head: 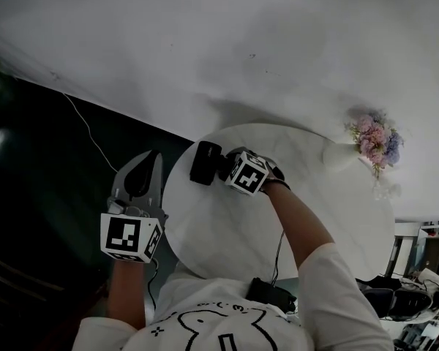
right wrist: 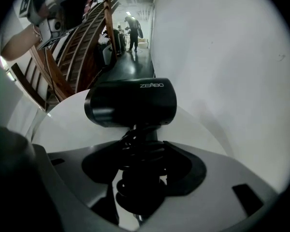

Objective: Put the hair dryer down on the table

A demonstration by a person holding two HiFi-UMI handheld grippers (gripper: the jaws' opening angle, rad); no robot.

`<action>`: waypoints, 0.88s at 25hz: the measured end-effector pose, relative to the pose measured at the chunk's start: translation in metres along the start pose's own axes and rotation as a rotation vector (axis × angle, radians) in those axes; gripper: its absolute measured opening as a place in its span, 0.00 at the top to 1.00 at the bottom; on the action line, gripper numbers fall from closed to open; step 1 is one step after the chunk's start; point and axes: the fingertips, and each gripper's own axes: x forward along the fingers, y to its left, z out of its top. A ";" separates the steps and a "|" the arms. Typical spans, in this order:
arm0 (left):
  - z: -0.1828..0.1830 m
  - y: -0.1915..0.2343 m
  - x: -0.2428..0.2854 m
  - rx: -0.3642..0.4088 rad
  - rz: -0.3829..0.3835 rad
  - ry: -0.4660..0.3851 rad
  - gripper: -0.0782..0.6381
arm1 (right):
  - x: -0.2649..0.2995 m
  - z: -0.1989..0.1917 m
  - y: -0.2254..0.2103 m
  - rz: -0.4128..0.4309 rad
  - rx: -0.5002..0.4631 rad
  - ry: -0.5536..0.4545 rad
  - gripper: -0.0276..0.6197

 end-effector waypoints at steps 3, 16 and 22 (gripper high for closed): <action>-0.003 0.000 0.002 -0.005 -0.008 0.004 0.86 | 0.001 0.000 0.000 0.016 -0.005 0.005 0.58; -0.006 0.004 -0.003 -0.016 -0.026 0.011 0.86 | -0.005 0.002 0.001 -0.057 -0.026 0.011 0.56; -0.005 -0.001 -0.004 -0.019 -0.038 0.002 0.86 | -0.021 0.001 0.000 -0.084 0.043 -0.022 0.56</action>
